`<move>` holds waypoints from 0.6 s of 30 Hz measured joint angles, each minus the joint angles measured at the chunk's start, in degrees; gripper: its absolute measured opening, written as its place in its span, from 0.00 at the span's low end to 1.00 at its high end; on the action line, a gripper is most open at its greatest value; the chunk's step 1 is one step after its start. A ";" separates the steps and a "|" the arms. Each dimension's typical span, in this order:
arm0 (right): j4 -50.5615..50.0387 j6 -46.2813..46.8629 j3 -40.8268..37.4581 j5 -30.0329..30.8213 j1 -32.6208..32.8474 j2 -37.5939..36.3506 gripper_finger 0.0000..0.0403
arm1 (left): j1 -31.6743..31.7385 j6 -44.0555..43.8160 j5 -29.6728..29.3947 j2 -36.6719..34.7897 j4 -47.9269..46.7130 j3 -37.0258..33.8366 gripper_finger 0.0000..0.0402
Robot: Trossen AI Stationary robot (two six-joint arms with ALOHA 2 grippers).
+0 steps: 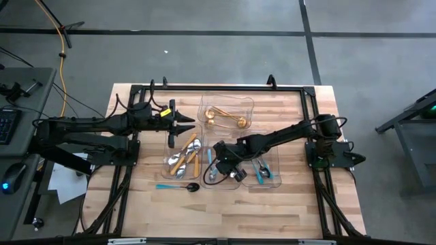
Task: Sort silverware by color (type)
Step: Put the light blue spoon into the middle transparent bin, then put the blue spoon into the right transparent bin
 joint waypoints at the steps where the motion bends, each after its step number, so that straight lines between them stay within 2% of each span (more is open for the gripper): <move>1: -0.02 0.42 0.00 -0.02 0.00 0.00 0.09 | 0.00 0.00 0.00 0.00 -0.18 0.00 0.24; 9: -1.07 3.43 -0.02 -0.02 0.02 0.00 0.11 | 0.00 0.00 0.00 0.00 -0.73 0.00 0.24; 18: -1.02 3.37 -0.02 0.00 0.02 -0.01 0.24 | 0.00 0.00 0.00 0.00 -0.71 0.00 0.24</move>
